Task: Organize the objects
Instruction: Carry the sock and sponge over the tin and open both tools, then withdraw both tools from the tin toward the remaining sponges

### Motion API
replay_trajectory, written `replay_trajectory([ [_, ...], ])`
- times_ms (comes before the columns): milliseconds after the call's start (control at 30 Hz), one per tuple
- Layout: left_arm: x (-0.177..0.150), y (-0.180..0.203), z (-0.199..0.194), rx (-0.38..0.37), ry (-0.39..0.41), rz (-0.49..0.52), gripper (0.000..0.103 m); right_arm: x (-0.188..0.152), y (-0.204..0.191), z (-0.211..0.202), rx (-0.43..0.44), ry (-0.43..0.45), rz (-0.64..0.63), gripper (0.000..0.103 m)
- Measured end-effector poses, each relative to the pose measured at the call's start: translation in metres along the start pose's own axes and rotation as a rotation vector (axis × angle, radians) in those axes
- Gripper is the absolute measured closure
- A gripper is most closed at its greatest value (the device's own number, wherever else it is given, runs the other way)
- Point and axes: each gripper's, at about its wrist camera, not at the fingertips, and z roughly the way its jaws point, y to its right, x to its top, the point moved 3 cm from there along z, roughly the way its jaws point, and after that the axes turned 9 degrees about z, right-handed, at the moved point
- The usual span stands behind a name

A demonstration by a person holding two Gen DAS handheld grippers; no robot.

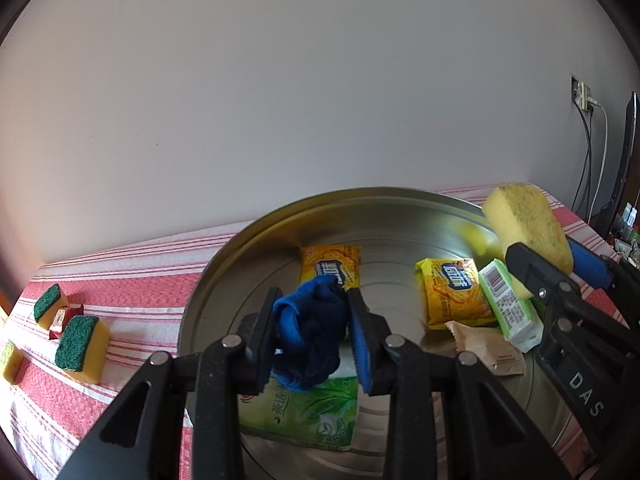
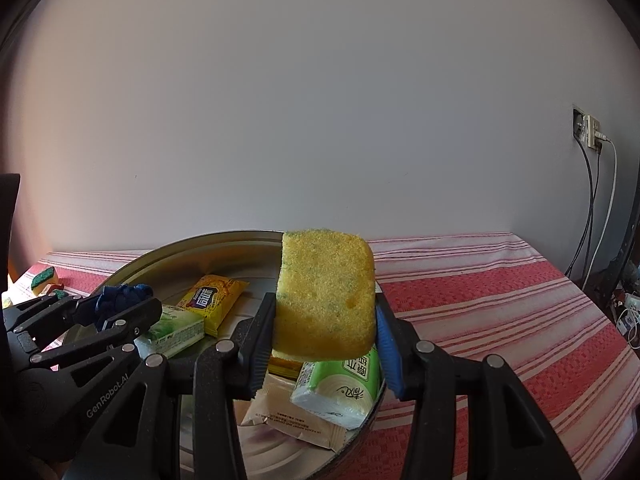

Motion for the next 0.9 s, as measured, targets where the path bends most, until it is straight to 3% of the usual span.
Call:
replay_trajectory([
  [200, -0.003, -0.006, 0.005, 0.003, 0.005, 0.014, 0.072, -0.001, -0.006, -0.002, 0.022, -0.022, 0.005, 0.054],
  [267, -0.002, -0.004, 0.002, 0.004, 0.011, 0.033, 0.065, -0.002, -0.015, -0.008, 0.042, -0.028, 0.003, 0.053],
  [300, -0.002, -0.003, 0.000, 0.016, 0.021, 0.040, 0.058, -0.003, -0.016, -0.008, 0.050, -0.029, 0.002, 0.050],
  [333, -0.001, -0.003, -0.004, 0.052, 0.034, 0.045, 0.047, -0.003, -0.017, -0.009, 0.051, -0.026, 0.001, 0.040],
  [400, 0.001, -0.004, -0.005, 0.102, 0.063, 0.051, 0.031, -0.003, -0.012, -0.012, 0.027, -0.004, 0.025, 0.035],
  [467, 0.001, -0.011, -0.006, 0.103, 0.079, 0.034, 0.000, -0.002, -0.004, -0.017, 0.035, 0.013, 0.071, 0.031],
  [533, 0.001, -0.014, -0.013, 0.091, 0.124, 0.018, 0.001, 0.001, 0.006, -0.017, 0.043, 0.033, 0.120, 0.020],
  [700, 0.001, -0.004, -0.020, 0.085, 0.156, 0.043, 0.001, 0.004, 0.011, -0.021, 0.027, 0.060, 0.153, 0.019],
  [900, -0.003, -0.007, -0.017, 0.095, 0.136, 0.026, 0.001, 0.005, 0.015, -0.030, 0.006, 0.093, 0.189, 0.014],
])
